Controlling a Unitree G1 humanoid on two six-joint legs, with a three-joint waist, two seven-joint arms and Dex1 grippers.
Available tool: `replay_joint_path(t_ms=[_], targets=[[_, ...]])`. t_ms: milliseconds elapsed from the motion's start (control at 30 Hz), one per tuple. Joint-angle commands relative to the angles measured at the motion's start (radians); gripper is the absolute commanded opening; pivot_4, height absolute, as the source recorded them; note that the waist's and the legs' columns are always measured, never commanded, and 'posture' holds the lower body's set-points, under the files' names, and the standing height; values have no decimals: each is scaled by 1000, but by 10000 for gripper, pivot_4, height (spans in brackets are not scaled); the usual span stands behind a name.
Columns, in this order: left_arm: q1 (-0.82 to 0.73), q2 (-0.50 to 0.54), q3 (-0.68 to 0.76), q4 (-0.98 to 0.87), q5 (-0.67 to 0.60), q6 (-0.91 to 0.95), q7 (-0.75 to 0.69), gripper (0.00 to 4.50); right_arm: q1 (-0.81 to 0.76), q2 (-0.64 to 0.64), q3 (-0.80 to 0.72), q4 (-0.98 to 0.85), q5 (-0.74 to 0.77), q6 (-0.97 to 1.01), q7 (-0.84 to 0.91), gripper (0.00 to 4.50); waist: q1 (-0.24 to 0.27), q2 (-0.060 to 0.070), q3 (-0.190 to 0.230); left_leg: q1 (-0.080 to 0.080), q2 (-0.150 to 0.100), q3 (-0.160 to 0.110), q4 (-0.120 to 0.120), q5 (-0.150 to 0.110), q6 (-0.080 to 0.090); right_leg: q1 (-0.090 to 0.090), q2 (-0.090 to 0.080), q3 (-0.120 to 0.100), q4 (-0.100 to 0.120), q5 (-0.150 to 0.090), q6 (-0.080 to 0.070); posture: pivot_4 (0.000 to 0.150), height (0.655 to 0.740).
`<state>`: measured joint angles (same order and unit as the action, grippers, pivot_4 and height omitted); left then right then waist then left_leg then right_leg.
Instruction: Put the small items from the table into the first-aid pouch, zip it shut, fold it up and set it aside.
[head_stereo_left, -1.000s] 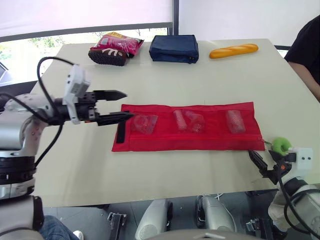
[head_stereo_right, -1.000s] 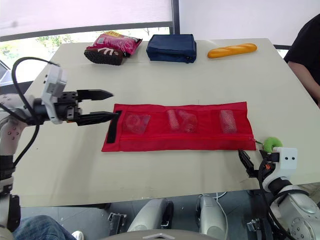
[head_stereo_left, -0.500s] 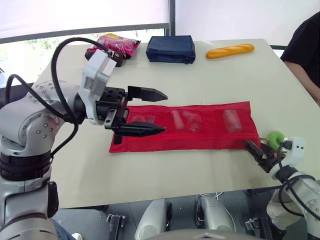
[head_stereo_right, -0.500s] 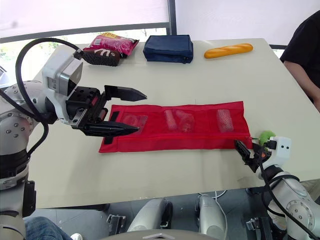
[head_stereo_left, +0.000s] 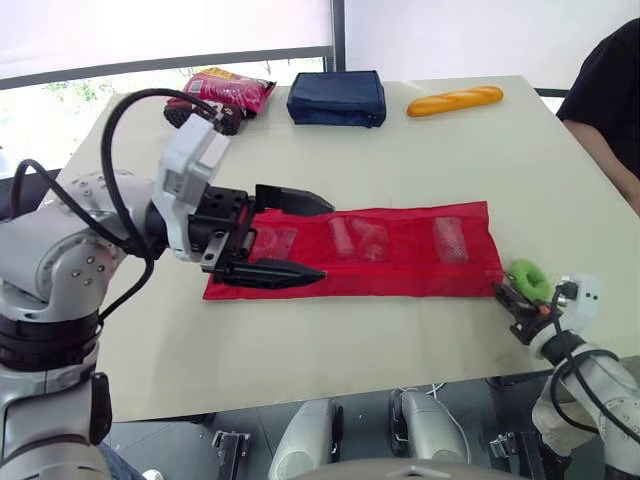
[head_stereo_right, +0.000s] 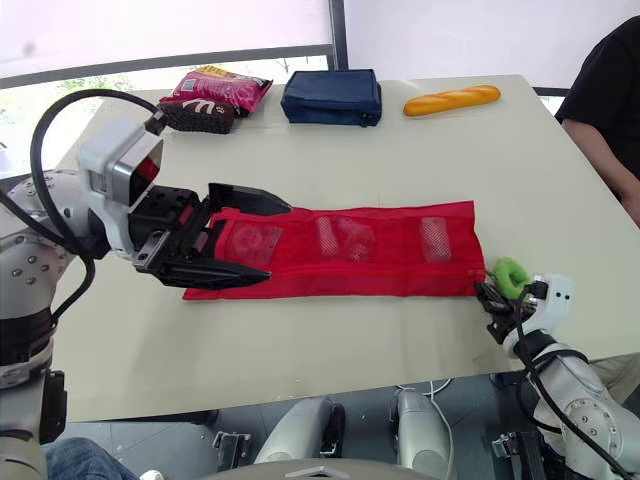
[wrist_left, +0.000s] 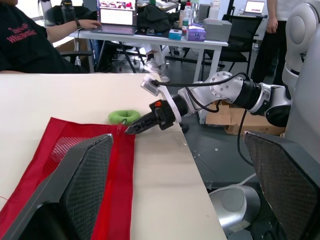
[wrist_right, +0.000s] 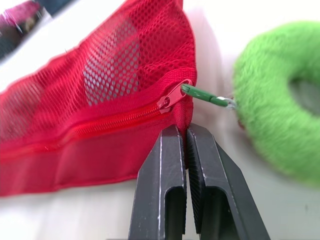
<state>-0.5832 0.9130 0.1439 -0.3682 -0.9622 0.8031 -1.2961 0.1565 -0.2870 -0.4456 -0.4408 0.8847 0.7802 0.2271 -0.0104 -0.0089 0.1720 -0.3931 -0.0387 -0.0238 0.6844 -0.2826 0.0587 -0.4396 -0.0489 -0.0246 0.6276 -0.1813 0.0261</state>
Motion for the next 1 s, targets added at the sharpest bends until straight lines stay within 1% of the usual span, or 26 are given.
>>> replay_joint_path(t_ms=[33, 167, 300, 367, 433, 500, 567, 633, 700, 800, 900, 933, 1000], targets=[[3, 3, 18, -24, 2, -32, -3, 45000, 6, -32, -67, -10, 32, -29, 5, 300, 4, 0, 0, 0, 0, 0, 0, 0, 0, 0, 0, 0, 0, 0, 0, 1500, 7397], [16, 1, 33, -11, -2, -46, 1, 45000, 51, -128, -178, -14, 81, -14, 27, 300, 12, 1, 0, 0, -1, 1, 0, 0, 0, 0, -1, 0, 0, 0, 0, 1500, 7397], [-16, 1, 18, -20, -5, -28, 40, 45000, 98, -240, -287, -43, 170, 17, 66, 300, 22, 0, 0, 0, -1, 1, 1, -2, 3, 0, -1, 1, 0, 0, 0, 1500, 7397], [-19, 5, 15, -12, 10, -39, 40, 45000, 96, -341, -350, -52, 243, 55, 102, 300, 22, 1, 0, 1, -1, 2, 1, -2, 3, 1, 0, 1, 0, 0, 1, 1500, 7397], [-20, 3, 11, -6, 20, -48, 39, 45000, 78, -435, -375, -76, 308, 95, 128, 300, 21, 3, 1, 1, 0, 3, 1, -2, 4, 2, 0, 3, 1, -1, 1, 1500, 7397], [-20, 4, 11, 0, 31, -57, 31, 45000, 40, -508, -355, -111, 386, 127, 116, 300, 18, 3, 1, 3, 0, 6, 1, -2, 5, 2, 0, 5, 1, -1, 1, 1500, 7397], [-20, 6, 12, 5, 44, -66, 27, 45000, -23, -559, -306, -151, 453, 138, 84, 300, 18, 1, 2, 5, 4, 7, 1, -3, 5, 4, 3, 6, 0, -1, 2, 1500, 7397], [-23, 6, 12, 12, 54, -73, 28, 45000, -103, -612, -220, -185, 465, 150, 63, 300, 18, 0, 3, 7, 5, 7, 0, -3, 5, 5, 3, 6, 0, -2, 2, 1500, 7397], [-22, 7, 14, 11, 53, -74, 28, 45000, -183, -639, -127, -203, 476, 156, 52, 300, 20, -1, 3, 8, 6, 9, 0, -3, 5, 5, 4, 7, 0, -2, 3, 1500, 7397], [-11, 8, 21, 1, 51, -74, 28, 45000, -336, -582, 79, -218, 524, 166, -38, 300, 22, -5, 4, 7, 6, 10, 0, -3, 5, 5, 4, 8, 0, -1, 2, 1500, 7397], [-5, 9, 31, -2, 49, -74, 35, 45000, -448, -490, 286, -228, 500, 205, -103, 300, 21, -8, 5, 8, 7, 11, 0, -2, 4, 4, 2, 9, -1, 0, -1, 1500, 7397], [-3, 10, 34, -4, 45, -71, 38, 45000, -472, -463, 343, -221, 474, 220, -121, 300, 21, -8, 6, 8, 7, 11, 0, -2, 3, 4, 2, 9, -1, 1, -2, 1500, 7397], [10, 12, 39, -13, 46, -73, 40, 45000, -520, -424, 498, -199, 324, 259, -149, 300, 21, -8, 5, 7, 7, 11, 0, -1, 2, 4, 2, 9, -1, 1, -2, 1500, 7397]])
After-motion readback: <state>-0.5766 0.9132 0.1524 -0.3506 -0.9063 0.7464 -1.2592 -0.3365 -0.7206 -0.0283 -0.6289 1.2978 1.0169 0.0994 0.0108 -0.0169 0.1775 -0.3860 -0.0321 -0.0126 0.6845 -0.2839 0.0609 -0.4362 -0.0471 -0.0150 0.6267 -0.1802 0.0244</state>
